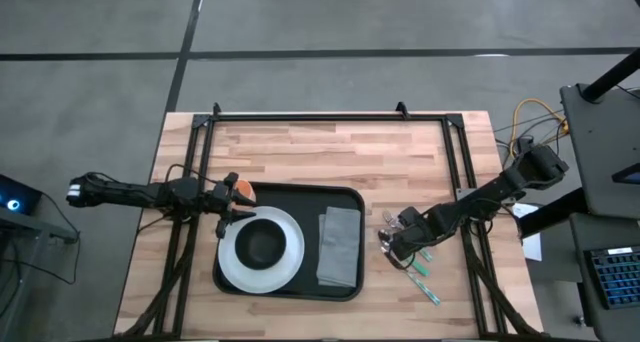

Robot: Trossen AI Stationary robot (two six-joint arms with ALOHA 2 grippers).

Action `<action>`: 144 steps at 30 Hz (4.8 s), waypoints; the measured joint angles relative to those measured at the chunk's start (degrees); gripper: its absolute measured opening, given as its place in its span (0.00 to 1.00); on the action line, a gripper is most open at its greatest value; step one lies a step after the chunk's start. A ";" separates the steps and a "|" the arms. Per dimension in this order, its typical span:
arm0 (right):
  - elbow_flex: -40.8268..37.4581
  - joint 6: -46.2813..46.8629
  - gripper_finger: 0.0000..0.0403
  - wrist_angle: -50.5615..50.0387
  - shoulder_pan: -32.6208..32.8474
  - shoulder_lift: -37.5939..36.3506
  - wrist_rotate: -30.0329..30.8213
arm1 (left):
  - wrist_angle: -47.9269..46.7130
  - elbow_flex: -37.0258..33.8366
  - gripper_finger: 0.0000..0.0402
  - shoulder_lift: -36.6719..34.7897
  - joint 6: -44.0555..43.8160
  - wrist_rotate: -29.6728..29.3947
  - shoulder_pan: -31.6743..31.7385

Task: Set up tray
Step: Put the white fork on the gray napkin

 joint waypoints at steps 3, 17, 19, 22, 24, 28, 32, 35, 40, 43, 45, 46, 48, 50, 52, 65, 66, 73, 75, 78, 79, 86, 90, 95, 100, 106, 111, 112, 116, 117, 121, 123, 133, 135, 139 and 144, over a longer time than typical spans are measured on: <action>-0.02 -0.18 0.15 -0.26 -0.01 0.07 -0.02 | 0.00 0.00 0.29 0.01 0.00 0.01 0.01; -0.52 6.94 0.04 -0.65 -0.01 -3.20 0.08 | 0.00 0.00 0.29 0.01 0.00 0.02 0.02; -0.63 8.80 0.04 -1.18 0.02 -4.36 0.65 | 0.00 0.00 0.29 0.01 0.00 0.00 0.00; 0.23 11.38 0.04 -2.90 0.03 -5.77 1.35 | 0.00 0.00 0.29 0.01 0.00 0.00 0.00; 1.78 13.20 0.04 -4.78 0.03 -6.01 1.60 | 0.00 0.00 0.29 0.01 0.00 0.01 0.02; 7.20 16.29 0.04 -10.50 0.03 -5.23 1.98 | 0.00 0.00 0.29 0.01 0.00 0.00 0.00; 13.52 20.11 0.04 -15.51 0.03 -3.19 2.59 | 0.00 0.00 0.29 0.01 0.00 0.00 0.01; 17.76 22.37 0.04 -15.81 0.03 -1.03 3.30 | 0.00 0.00 0.29 0.01 0.00 0.00 0.02; 25.13 25.57 0.04 -16.55 0.01 5.58 3.27 | 0.00 0.00 0.29 0.01 0.00 0.02 0.01; 30.27 27.20 0.04 -16.58 0.01 10.89 3.15 | 0.00 0.00 0.29 0.01 0.00 0.02 0.01; 33.79 27.73 0.04 -16.61 0.01 14.35 3.12 | 0.00 0.00 0.29 0.01 0.00 0.02 0.02; 35.67 28.14 0.04 -16.61 -0.01 16.00 3.11 | 0.00 0.00 0.29 0.00 0.00 0.02 0.02; 39.27 28.97 0.04 -16.61 -0.01 19.09 3.13 | 0.00 0.00 0.29 0.01 0.00 0.00 0.00; 42.71 29.65 0.04 -16.71 -0.01 22.11 3.13 | 0.00 0.00 0.29 0.00 0.00 0.01 0.02; 45.86 30.24 0.04 -16.68 -0.01 24.74 3.13 | 0.00 0.00 0.29 0.01 0.00 0.00 0.02; 62.58 30.50 0.04 -18.16 -2.24 38.12 4.62 | 0.00 0.00 0.29 0.40 0.00 0.01 0.01; 63.45 30.09 0.04 -18.23 -2.63 38.80 4.69 | 0.00 0.00 0.29 0.38 0.00 0.00 0.00; 66.23 29.36 0.04 -18.27 -4.68 40.24 10.71 | 0.00 0.00 0.29 0.44 0.00 0.02 0.02; 66.27 29.23 0.04 -18.13 -5.24 40.30 11.62 | 0.00 0.00 0.29 0.57 0.00 0.02 0.00; 65.51 29.04 0.04 -16.11 -6.06 40.30 11.96 | 0.00 0.00 0.29 0.66 0.00 0.02 0.00; 65.33 28.86 0.04 -15.84 -6.26 40.30 12.13 | 0.00 0.00 0.29 0.64 0.00 0.00 0.02; 65.22 27.22 0.04 -15.01 -7.05 40.30 12.24 | 0.00 0.00 0.29 0.64 0.00 0.02 0.00; 64.93 27.25 0.04 -14.81 -7.03 40.30 12.11 | 0.00 0.00 0.29 0.64 0.00 0.00 0.01; 64.31 27.20 0.04 -14.75 -7.03 40.30 11.76 | 0.00 0.00 0.29 0.64 0.00 0.02 0.02; 63.23 27.03 0.04 -13.67 -7.03 40.28 11.65 | 0.00 0.00 0.29 0.64 0.00 0.01 0.02; 60.12 26.21 0.04 -8.31 -7.03 40.28 11.45 | 0.00 0.00 0.29 0.64 0.00 0.00 0.00; 58.51 27.05 0.04 -8.15 -7.03 40.28 10.51 | 0.00 0.00 0.29 0.64 0.00 0.01 0.02; 58.33 27.06 0.04 -7.70 -7.03 40.28 10.49 | 0.00 0.00 0.29 0.64 0.00 0.01 0.01; 57.04 27.01 0.04 -4.65 -7.03 40.26 10.21 | 0.00 0.00 0.29 0.64 0.00 0.00 0.01; 56.55 27.10 0.04 -3.91 -7.03 40.26 10.10 | 0.00 0.00 0.29 0.64 0.00 0.00 0.00; 55.40 27.65 0.04 -1.71 -7.06 40.62 7.69 | 0.00 0.00 0.29 0.64 0.00 0.00 0.02; 55.52 27.66 0.04 -1.58 -7.09 41.32 6.70 | 0.00 0.01 0.29 0.65 0.00 0.00 0.00; 56.15 27.93 0.09 -0.43 -7.05 42.64 6.21 | 0.00 0.00 0.29 0.64 0.00 0.00 0.00; 56.13 27.86 0.12 -0.43 -7.05 42.66 6.21 | 0.00 0.00 0.29 0.64 0.00 0.02 0.00; 56.11 27.20 0.18 -0.17 -7.05 42.73 6.21 | 0.00 0.00 0.29 0.64 0.00 0.00 0.00; 56.02 25.76 0.23 0.68 -7.05 42.73 6.23 | 0.00 0.00 0.29 0.64 0.00 0.00 0.02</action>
